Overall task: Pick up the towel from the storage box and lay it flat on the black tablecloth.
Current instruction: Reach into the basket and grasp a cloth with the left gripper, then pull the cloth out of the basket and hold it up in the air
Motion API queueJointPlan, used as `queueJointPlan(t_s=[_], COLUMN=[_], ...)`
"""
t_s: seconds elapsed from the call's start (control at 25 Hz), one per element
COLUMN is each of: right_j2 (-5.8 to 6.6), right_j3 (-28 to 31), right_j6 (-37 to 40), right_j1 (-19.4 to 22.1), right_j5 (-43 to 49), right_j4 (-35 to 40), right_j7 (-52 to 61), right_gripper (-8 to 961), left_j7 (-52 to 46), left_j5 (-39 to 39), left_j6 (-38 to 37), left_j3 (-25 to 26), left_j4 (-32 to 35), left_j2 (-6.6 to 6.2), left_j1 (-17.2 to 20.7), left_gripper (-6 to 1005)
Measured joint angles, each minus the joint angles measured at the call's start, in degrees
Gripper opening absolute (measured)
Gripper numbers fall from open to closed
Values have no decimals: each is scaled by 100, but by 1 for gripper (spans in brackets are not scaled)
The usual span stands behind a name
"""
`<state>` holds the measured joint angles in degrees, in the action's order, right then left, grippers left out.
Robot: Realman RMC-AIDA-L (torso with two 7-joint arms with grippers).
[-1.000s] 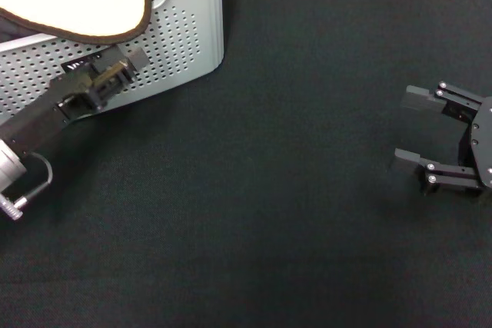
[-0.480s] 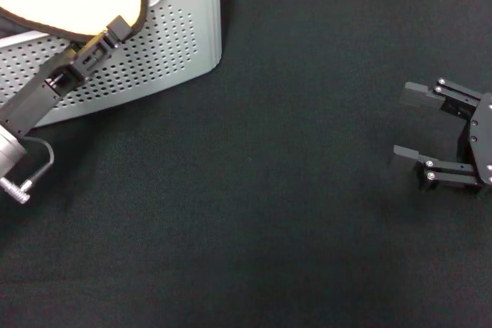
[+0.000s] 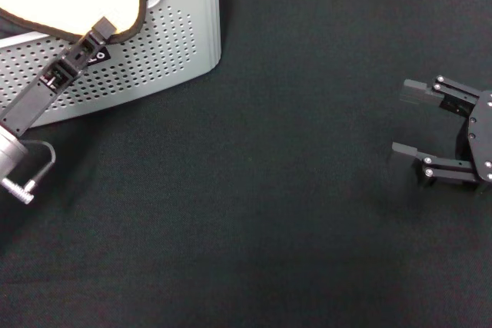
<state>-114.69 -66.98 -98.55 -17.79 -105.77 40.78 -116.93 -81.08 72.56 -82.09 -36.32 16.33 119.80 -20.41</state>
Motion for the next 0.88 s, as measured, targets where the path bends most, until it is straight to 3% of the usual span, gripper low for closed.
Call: queueJointPlan(t_s=[0.08,0.2,0.44,0.88], right_j2=[0,0,0,-2], right_j3=[0,0,0,0], right_j6=[11,12,12,10], right_j1=[0,2,4,7], right_j5=[0,0,4,8], right_j4=[0,0,-40,-61], right_j7=[1,1,3,2], right_gripper=[842,842,842,842], left_j7=[-5,-70,-260,-264], left_j5=[-69,-96,-142,-489], left_j6=[0,-10,-207,-1938], left_j3=[-2,-1,-23,-19], left_j4=[-53,-97,-109,-52], left_j2=[3,6,17,9], left_j1=[0,-6,9,74], left_gripper=[412,179,116,29])
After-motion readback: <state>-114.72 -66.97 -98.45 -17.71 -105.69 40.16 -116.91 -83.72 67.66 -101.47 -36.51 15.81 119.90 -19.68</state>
